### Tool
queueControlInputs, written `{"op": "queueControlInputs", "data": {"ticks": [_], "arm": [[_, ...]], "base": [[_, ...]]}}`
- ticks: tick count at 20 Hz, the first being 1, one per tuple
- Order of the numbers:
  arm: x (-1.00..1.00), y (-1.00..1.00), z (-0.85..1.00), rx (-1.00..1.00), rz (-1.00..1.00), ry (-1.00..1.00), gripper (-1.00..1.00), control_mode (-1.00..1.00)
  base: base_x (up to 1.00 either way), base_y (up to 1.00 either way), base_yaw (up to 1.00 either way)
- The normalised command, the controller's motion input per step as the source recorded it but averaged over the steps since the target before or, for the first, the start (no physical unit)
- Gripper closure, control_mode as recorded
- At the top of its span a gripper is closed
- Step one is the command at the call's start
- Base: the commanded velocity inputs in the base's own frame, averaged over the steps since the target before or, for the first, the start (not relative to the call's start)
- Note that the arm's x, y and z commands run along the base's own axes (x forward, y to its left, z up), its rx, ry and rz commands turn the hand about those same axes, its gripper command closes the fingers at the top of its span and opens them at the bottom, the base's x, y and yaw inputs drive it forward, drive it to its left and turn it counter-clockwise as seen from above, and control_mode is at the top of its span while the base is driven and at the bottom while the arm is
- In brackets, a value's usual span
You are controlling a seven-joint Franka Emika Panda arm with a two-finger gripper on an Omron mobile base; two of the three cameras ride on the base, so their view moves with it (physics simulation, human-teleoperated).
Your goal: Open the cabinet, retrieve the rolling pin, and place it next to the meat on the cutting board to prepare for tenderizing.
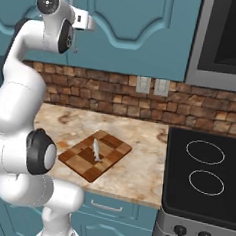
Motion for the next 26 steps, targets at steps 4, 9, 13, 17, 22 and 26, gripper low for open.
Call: {"op": "queueControlInputs", "data": {"ticks": [4, 9, 13, 17, 22, 26], "arm": [[0.41, -0.22, 0.00, 0.05, 0.04, 0.01, 1.00, -1.00], [0.01, 0.00, 0.00, 0.00, 0.00, 0.01, 1.00, -1.00], [0.00, 0.00, -0.04, 0.00, 0.04, 0.00, 1.00, -1.00], [-0.20, 0.00, -0.14, 0.00, 0.11, -0.02, 1.00, -1.00], [-0.65, -0.01, -0.16, 0.00, 0.16, -0.01, 1.00, -1.00], [-0.98, -0.14, -0.17, 0.00, 0.09, 0.00, 1.00, -1.00]], "base": [[0.00, 0.00, 0.00], [0.00, 0.00, 0.00], [0.00, 0.00, 0.00], [0.00, 0.00, 0.00], [0.00, 0.00, 0.00], [0.00, 0.00, 0.00]]}}
